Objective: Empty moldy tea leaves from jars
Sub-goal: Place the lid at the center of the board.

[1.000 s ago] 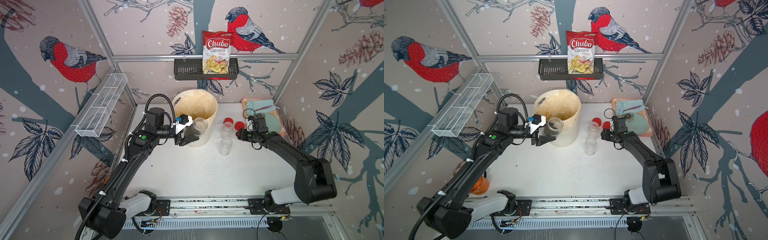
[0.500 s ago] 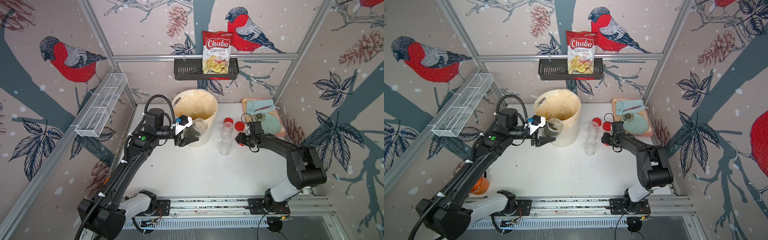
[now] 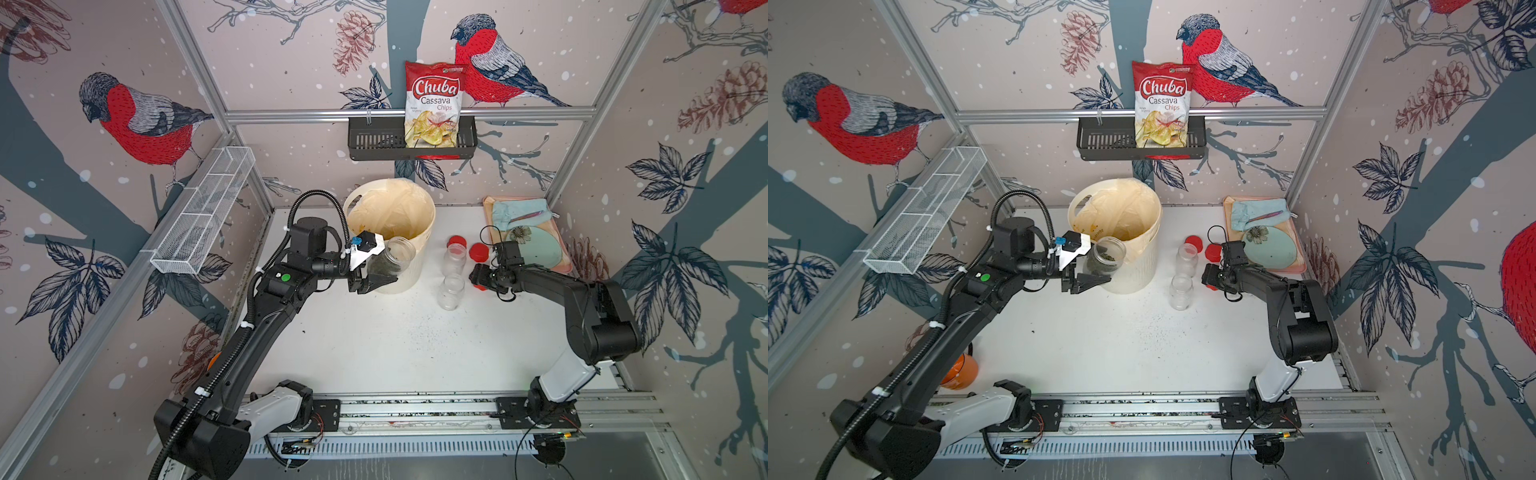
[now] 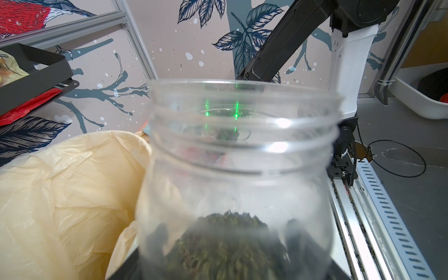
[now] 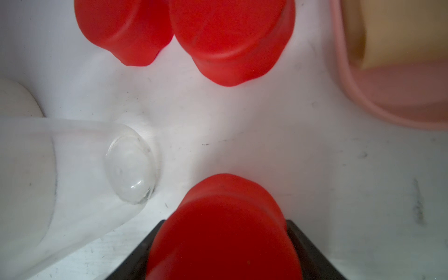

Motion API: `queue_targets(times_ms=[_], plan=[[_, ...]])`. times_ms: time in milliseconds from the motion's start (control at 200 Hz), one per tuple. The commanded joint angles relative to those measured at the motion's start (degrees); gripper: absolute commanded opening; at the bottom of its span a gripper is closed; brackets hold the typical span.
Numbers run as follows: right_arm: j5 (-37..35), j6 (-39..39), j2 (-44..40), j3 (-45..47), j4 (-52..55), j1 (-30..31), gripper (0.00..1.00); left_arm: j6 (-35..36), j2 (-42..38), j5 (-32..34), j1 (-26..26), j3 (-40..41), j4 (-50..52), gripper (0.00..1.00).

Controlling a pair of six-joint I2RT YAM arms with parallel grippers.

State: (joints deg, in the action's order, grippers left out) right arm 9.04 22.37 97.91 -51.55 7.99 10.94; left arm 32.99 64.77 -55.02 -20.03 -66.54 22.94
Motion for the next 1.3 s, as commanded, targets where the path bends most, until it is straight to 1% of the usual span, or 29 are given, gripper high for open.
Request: queue_targets(times_ms=[0,175,325,465,660,845,1021,1166,1296], plan=[[-0.52,-0.04,0.53,-0.23,0.25,-0.04,0.74,0.75,-0.39,-0.02,-0.17,0.01,-1.45,0.62],[-0.42,-0.04,1.32,-0.63,0.63,-0.30,0.83,0.46,-0.46,0.78,-0.42,0.16,-1.58,0.63],[-0.46,-0.13,1.25,-0.66,0.91,-0.48,0.86,0.06,-0.59,1.66,-0.53,0.00,-1.83,0.63],[-0.33,-0.02,0.13,-0.48,0.74,-0.74,0.86,-1.63,-1.13,3.60,-0.54,0.16,-3.81,0.62],[1.26,0.04,-5.18,0.56,0.38,-2.55,0.88,-4.54,-1.47,8.29,-0.55,-1.39,-6.04,0.61],[2.62,-0.05,-12.59,1.67,-0.05,-4.57,0.91,-6.78,-0.62,16.79,-0.55,-4.20,-6.68,0.61],[3.79,0.43,-18.50,1.22,-0.27,-5.33,0.93,-6.49,2.19,24.84,-0.55,-10.56,-2.78,0.62],[4.38,0.53,-22.34,0.20,-0.33,-5.31,0.93,-5.15,5.63,34.90,-0.54,-15.81,0.34,0.62],[4.08,0.31,-25.53,-0.88,-0.46,-5.40,0.94,-3.95,9.31,42.51,-0.86,-21.44,3.62,0.62]])
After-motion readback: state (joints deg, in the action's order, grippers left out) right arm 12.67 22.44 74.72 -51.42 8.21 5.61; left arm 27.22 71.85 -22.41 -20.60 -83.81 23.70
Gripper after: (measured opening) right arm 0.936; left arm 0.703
